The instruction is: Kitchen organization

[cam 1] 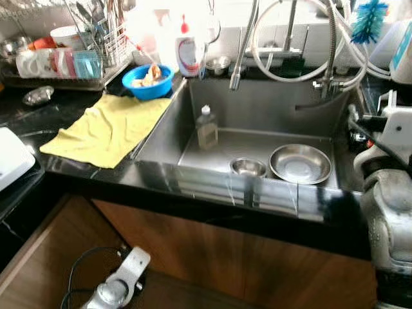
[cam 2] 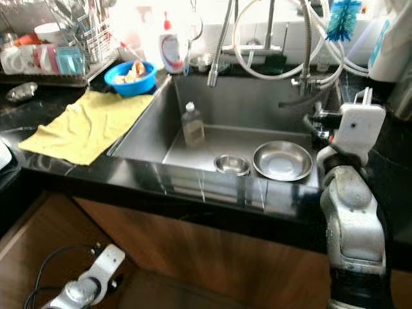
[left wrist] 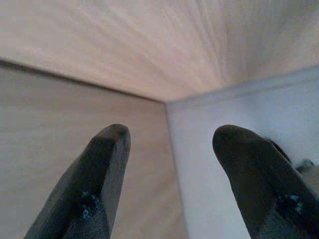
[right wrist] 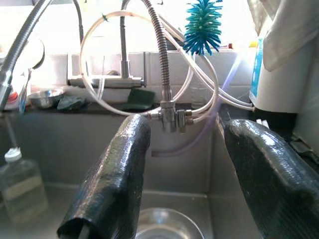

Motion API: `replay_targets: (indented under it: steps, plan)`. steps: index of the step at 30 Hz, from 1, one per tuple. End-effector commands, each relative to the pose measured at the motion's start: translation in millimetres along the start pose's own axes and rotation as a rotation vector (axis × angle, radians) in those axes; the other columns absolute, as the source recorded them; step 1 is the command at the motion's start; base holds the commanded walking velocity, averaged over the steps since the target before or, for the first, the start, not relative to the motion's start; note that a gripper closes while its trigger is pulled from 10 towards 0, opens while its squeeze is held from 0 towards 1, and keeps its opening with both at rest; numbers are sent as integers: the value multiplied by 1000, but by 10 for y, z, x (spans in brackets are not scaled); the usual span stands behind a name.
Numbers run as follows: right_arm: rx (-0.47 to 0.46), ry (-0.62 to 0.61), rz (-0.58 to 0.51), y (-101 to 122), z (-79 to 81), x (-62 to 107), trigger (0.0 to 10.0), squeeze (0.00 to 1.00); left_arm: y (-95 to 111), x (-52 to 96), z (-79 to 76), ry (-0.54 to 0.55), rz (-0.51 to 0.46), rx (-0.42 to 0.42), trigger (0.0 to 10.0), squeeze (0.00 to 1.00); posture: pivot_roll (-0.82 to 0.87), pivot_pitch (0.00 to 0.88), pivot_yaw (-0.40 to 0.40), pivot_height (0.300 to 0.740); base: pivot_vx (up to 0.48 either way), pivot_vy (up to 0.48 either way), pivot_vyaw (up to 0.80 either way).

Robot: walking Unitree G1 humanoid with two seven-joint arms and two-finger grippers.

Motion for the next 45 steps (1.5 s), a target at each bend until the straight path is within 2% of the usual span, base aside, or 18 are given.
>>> replay_targets:
  steps: [1,5,8,10,14,18,24,28,35,45]
  plan:
    - [35,19,-68,152,66,80,10000,0,-68,23,101,33,16,15,10000,0,-152,0,130,740,0,0,0]
    - [42,1,-128,308,27,196,10000,0,-76,36,148,50,5,21,10000,0,-161,0,134,740,0,0,0]
    - [57,-5,-116,267,3,227,10000,0,-114,55,194,83,3,31,10000,0,-161,0,134,740,0,0,0]
    - [75,-24,-95,233,-1,211,10000,0,-124,59,199,87,4,38,10000,0,-159,0,131,740,0,0,0]
    - [42,-24,-94,246,78,183,10000,0,-213,75,224,99,44,37,10000,0,-143,0,125,740,0,0,0]
    - [38,5,-108,282,162,160,10000,0,-370,130,347,123,99,34,10000,0,-140,0,125,740,0,0,0]
    - [25,-30,-114,307,114,153,10000,0,-518,194,440,155,135,67,10000,0,-146,0,124,740,0,0,0]
    - [24,-20,-104,279,126,167,10000,0,-551,203,438,160,145,110,10000,0,-149,0,121,740,0,0,0]
    - [25,-33,-86,242,81,155,10000,0,-531,190,401,146,139,108,10000,0,-149,0,118,740,0,0,0]
    - [11,-28,-76,222,90,144,10000,0,-526,179,350,134,139,114,10000,0,-154,0,112,740,0,0,-661]
Point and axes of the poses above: a point about 5 cm out from each wrist's last joint towards the gripper, its own x axis pointing back from the gripper into the wrist, its own y axis along the axis of the wrist's last joint, z = x × y, the point moved 5 cm from there along -x, pointing out of the wrist towards the gripper, and after that the axes turned 5 degrees about x, right-handed, at the moved point
